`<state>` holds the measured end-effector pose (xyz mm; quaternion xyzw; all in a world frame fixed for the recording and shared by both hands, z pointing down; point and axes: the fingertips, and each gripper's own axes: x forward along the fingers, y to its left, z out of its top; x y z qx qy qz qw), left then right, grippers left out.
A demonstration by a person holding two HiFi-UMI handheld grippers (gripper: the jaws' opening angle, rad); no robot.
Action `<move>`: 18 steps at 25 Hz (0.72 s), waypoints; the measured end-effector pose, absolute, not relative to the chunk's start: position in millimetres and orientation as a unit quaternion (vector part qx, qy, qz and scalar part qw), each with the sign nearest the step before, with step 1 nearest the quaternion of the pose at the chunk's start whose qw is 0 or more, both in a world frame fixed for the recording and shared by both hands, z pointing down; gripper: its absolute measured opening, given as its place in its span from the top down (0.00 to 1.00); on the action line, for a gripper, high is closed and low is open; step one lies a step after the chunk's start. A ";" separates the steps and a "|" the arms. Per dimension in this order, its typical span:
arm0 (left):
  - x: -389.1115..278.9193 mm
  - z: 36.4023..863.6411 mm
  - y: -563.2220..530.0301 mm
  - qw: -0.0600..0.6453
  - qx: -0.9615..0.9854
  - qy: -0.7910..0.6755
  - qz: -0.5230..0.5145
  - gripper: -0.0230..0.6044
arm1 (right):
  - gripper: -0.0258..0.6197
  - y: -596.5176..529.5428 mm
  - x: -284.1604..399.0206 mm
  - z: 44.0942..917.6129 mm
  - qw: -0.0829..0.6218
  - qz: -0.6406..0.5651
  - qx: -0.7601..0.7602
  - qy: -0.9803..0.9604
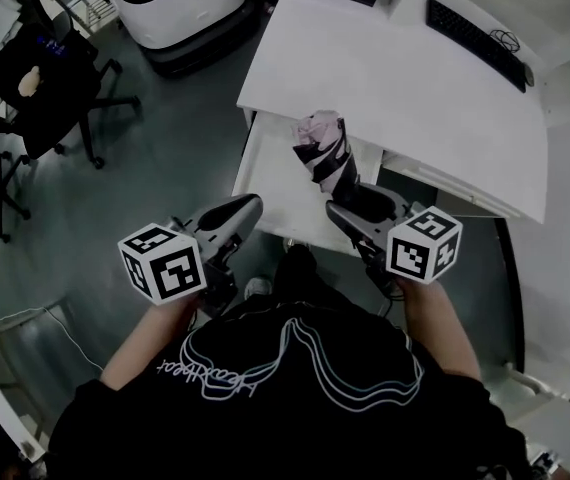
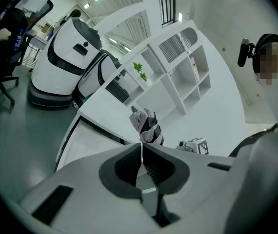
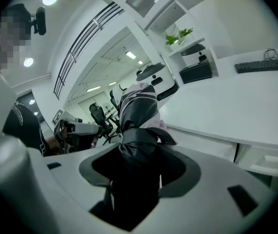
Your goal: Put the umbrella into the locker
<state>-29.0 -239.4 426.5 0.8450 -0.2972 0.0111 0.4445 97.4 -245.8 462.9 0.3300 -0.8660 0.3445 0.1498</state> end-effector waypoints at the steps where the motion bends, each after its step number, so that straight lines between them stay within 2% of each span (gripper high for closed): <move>1: -31.5 427.4 -241.8 0.445 0.843 -0.303 0.012 0.94 | 0.59 -249.3 94.3 467.5 0.161 0.339 0.322 -0.869; 18: -44.6 465.7 -278.2 0.477 0.806 -0.350 0.013 0.94 | 0.60 -294.3 78.4 585.4 0.323 0.324 0.251 -0.853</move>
